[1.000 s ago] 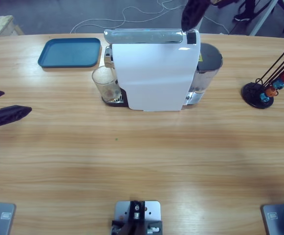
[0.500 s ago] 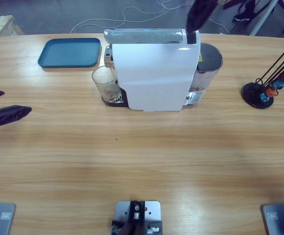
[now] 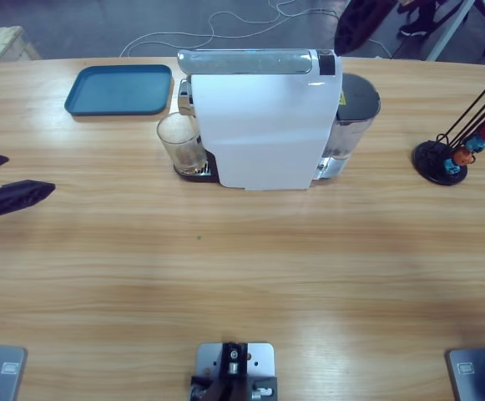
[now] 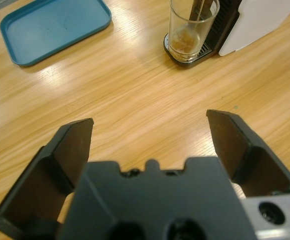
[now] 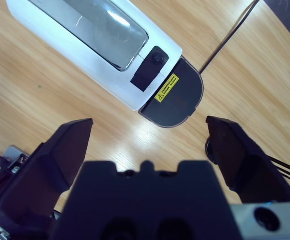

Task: Pour coffee

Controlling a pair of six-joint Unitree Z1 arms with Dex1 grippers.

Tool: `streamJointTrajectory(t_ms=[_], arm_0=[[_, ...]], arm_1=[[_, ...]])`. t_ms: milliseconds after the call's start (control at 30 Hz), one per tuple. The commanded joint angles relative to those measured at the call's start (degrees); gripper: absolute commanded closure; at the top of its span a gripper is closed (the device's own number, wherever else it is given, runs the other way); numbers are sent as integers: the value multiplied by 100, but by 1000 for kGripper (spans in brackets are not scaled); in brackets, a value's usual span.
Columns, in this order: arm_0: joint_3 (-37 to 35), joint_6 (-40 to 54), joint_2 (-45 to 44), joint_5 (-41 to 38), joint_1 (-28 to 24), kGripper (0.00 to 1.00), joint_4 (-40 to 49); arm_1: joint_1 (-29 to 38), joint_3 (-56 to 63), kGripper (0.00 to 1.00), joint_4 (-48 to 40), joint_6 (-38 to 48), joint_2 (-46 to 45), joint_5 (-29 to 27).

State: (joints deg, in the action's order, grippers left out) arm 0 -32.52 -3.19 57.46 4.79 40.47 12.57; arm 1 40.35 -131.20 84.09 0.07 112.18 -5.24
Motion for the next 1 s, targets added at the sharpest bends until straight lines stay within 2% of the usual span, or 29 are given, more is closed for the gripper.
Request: streamJointTrajectory(t_ms=[33, 1000], arm_0=[[202, -15, 188, 83, 4, 23, -53], [174, -24, 257, 127, 4, 22, -62]], arm_1=[[43, 174, 0, 69, -73, -73, -65], [113, 290, 0, 72, -130, -99, -78]])
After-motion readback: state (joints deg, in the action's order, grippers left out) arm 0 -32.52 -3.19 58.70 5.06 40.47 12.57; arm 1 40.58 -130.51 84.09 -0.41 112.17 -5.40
